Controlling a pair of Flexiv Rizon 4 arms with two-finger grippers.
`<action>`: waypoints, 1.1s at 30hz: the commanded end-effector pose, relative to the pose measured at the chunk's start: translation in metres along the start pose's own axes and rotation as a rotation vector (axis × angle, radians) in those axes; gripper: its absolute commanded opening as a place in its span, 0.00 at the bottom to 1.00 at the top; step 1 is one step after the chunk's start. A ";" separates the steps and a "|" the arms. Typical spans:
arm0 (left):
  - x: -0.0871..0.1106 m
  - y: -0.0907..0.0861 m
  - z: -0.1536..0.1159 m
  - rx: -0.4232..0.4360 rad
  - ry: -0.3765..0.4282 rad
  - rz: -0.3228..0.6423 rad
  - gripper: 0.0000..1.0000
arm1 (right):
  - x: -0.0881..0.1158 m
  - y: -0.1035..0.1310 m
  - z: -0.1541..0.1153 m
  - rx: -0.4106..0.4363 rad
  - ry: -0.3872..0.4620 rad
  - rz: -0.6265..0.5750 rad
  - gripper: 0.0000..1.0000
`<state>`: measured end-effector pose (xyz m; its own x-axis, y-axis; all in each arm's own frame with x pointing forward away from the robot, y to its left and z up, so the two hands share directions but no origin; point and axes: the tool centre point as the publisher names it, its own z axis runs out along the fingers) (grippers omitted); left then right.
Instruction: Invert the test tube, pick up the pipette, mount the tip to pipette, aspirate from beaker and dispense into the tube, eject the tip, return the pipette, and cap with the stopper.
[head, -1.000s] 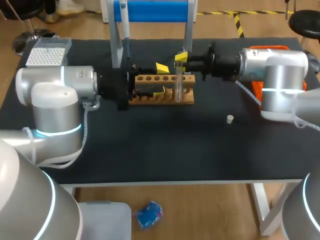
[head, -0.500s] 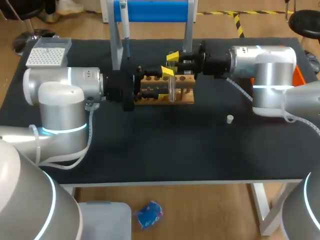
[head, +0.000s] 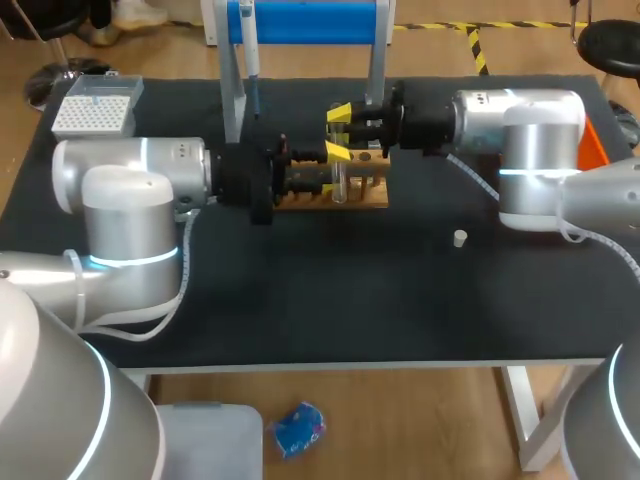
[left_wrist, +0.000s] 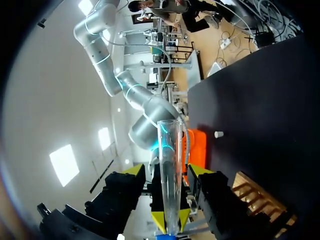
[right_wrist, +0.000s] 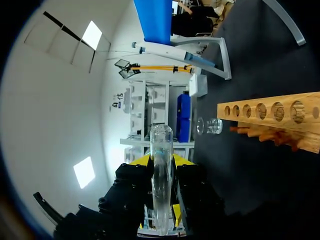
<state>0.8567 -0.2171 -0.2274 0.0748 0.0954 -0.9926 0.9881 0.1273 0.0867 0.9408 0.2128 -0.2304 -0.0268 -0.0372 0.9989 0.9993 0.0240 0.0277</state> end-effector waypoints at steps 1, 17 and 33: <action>0.003 0.001 0.004 -0.004 -0.001 0.001 0.46 | 0.001 0.001 0.000 0.004 -0.004 0.000 0.00; 0.011 0.002 0.005 -0.022 -0.010 -0.010 0.02 | 0.002 0.002 0.001 0.007 -0.015 -0.003 0.00; -0.008 0.007 -0.004 -0.028 -0.023 0.004 0.00 | 0.010 -0.004 -0.021 -0.025 -0.045 -0.037 1.00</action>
<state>0.8635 -0.2179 -0.2265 0.0873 0.0593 -0.9944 0.9832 0.1558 0.0956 0.9458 0.2031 -0.2279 -0.0589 -0.0055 0.9982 0.9982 0.0143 0.0590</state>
